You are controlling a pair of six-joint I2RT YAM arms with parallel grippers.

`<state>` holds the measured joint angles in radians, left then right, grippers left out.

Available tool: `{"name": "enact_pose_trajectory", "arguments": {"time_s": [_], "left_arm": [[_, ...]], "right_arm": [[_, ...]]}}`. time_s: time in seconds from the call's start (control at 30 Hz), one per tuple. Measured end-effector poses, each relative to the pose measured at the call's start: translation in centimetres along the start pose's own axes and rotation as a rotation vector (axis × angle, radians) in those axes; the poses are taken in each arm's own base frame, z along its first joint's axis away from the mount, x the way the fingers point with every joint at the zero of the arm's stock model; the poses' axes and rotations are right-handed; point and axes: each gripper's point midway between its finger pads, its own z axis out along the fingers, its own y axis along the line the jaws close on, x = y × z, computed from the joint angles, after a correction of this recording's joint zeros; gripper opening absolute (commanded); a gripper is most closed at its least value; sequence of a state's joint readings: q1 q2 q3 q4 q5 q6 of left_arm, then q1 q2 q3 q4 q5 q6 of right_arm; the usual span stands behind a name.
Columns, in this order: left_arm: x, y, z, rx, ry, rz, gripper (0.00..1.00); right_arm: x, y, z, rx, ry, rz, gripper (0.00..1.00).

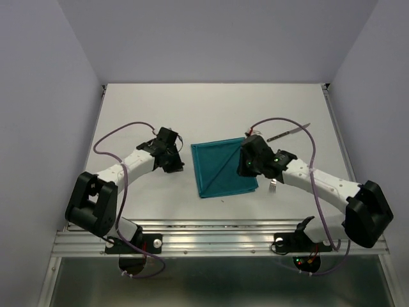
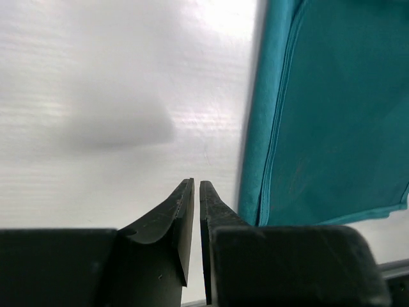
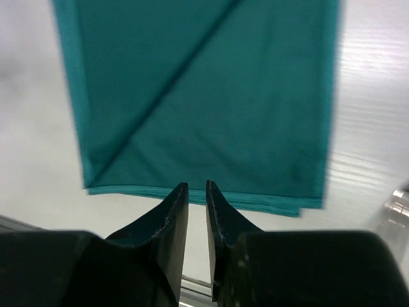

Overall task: Fold the napkin into a case and place the utensils inside
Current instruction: Pick up the upper triangle-folded napkin from the center of the board.

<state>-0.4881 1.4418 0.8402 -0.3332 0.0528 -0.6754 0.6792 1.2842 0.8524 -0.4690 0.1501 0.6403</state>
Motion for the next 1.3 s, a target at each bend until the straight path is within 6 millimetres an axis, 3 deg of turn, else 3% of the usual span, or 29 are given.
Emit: {"name": "enact_pose_trajectory", "arguments": {"time_s": [0.2, 0.33, 0.5, 0.7, 0.93, 1.3], "left_arm": [[-5.8, 1.5, -1.6, -0.005, -0.09, -0.072, 0.25], [-8.4, 2.0, -2.6, 0.014, -0.129, -0.098, 0.26], [-9.0, 3.7, -2.8, 0.0, -0.122, -0.122, 0.27], [-9.4, 5.4, -3.3, -0.011, -0.129, -0.147, 0.27], [-9.0, 5.8, -3.2, 0.0, -0.115, -0.146, 0.27], [-8.2, 5.8, -2.8, 0.014, -0.096, -0.142, 0.27]], "right_arm": [[0.6, 9.1, 1.9, -0.043, -0.002, -0.197, 0.3], [2.4, 13.3, 4.1, -0.028, 0.01, -0.31, 0.38], [4.5, 17.0, 6.6, -0.002, 0.02, -0.426, 0.44], [6.6, 17.0, 8.0, 0.053, 0.046, -0.505, 0.45], [6.4, 15.6, 8.0, 0.122, 0.035, -0.529, 0.45], [6.7, 15.9, 7.7, 0.133, 0.009, -0.534, 0.46]]}}
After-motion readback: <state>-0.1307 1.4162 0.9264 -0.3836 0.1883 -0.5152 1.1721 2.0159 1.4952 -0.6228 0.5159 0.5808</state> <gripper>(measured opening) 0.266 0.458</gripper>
